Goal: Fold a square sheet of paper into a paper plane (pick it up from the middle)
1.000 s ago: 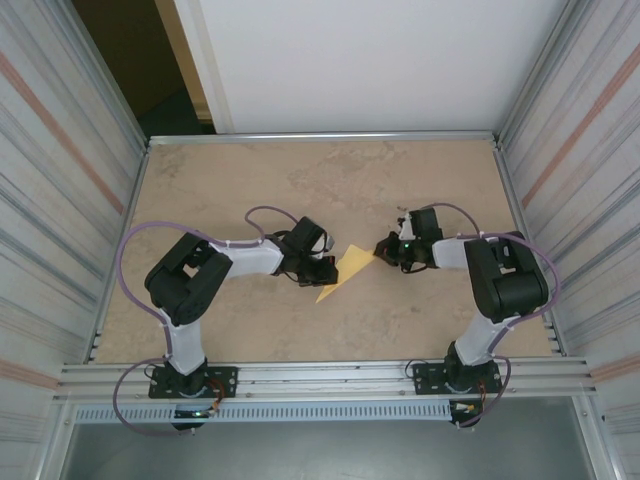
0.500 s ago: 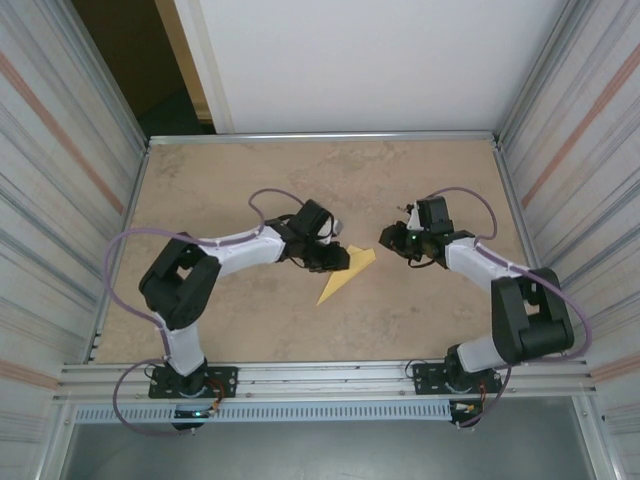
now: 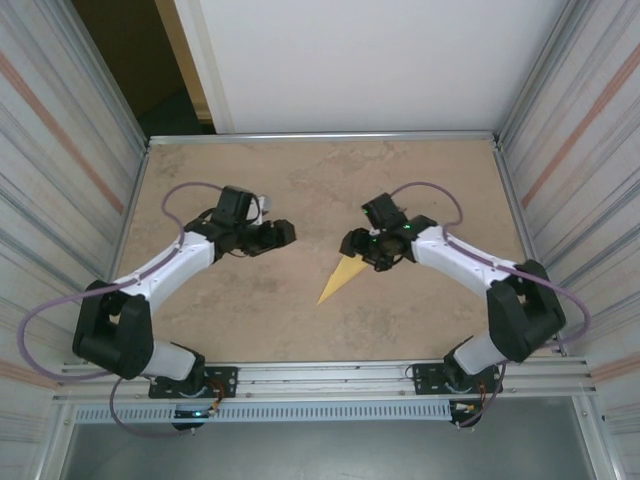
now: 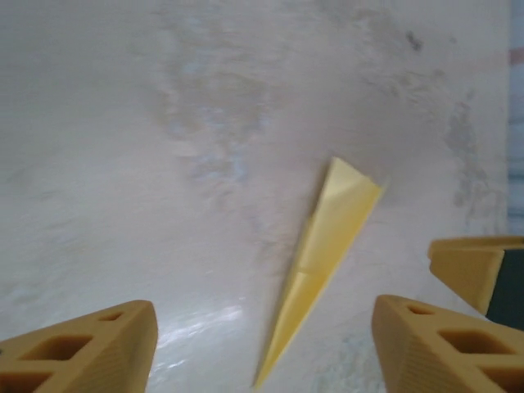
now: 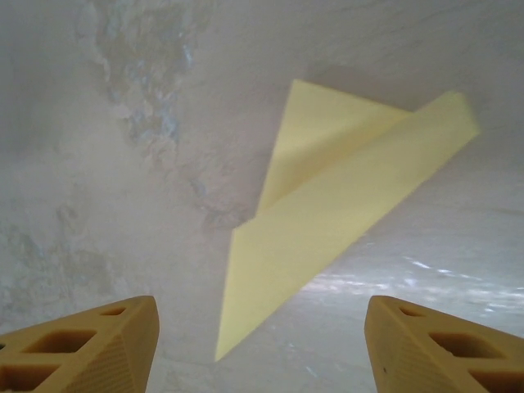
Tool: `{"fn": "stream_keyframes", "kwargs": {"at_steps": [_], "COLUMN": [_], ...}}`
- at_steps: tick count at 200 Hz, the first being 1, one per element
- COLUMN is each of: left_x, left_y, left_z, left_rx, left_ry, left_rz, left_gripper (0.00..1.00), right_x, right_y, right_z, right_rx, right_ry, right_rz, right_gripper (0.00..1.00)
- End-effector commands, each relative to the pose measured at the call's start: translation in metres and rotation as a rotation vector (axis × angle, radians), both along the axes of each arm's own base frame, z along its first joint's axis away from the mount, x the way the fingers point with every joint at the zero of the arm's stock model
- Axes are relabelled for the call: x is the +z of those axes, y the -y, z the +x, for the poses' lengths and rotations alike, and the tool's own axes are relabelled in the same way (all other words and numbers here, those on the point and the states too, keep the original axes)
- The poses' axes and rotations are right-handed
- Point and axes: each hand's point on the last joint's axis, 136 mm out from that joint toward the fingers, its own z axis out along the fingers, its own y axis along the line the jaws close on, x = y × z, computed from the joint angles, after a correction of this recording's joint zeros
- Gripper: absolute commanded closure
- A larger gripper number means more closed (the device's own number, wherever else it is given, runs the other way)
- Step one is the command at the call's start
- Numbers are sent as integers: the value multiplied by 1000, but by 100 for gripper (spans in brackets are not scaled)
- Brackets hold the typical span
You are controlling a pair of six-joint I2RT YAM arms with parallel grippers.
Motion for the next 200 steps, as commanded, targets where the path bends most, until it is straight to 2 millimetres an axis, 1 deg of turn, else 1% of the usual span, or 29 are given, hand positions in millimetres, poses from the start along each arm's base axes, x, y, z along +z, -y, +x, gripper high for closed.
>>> {"fn": "stream_keyframes", "kwargs": {"at_steps": [1, 10, 20, 34, 47, 58, 64, 89, 105, 126, 137, 157, 168, 178, 200], "left_x": [0, 2, 4, 7, 9, 9, 9, 5, 3, 0, 0, 0, -1, 0, 0], "left_y": [-31, -38, -46, -52, -57, -58, -59, -58, -58, -59, -58, -58, -59, -60, -60], "left_z": [-7, -8, -10, -12, -12, -13, -13, -13, -13, -13, -12, -11, -11, -11, -11], "left_rx": [31, 39, 51, 55, 64, 64, 65, 58, 57, 57, 55, 56, 57, 61, 61], "left_ry": [40, 55, 72, 107, 127, 136, 136, 125, 120, 115, 114, 112, 111, 114, 114], "left_rz": [76, 87, 102, 120, 139, 143, 145, 146, 150, 152, 150, 152, 157, 161, 165], "left_gripper": [21, 18, 16, 12, 10, 10, 9, 9, 9, 9, 9, 9, 9, 9, 10], "right_x": [-18, -20, -23, -29, -34, -40, -43, -52, -50, -46, -45, -45, -44, -45, -47], "right_y": [5, -1, -4, -3, -2, 0, 1, -2, 2, 3, 4, 4, 1, -1, -4], "right_z": [-8, -7, -5, -5, -5, -5, -6, -8, -7, -5, -6, -7, -7, -7, -11], "right_rx": [-123, -132, -147, -168, -186, -195, -233, -243, -259, -276, -280, -287, -285, -285, -286], "right_ry": [-84, -84, -89, -105, -118, -131, -147, -196, -200, -184, -184, -190, -188, -192, -209], "right_rz": [-157, -175, -203, -254, -293, -330, -335, -361, -397, -402, -403, -399, -381, -363, -340], "right_gripper": [34, 34, 34, 33, 33, 33, 33, 33, 33, 34, 36, 43, 49, 53, 60]}}
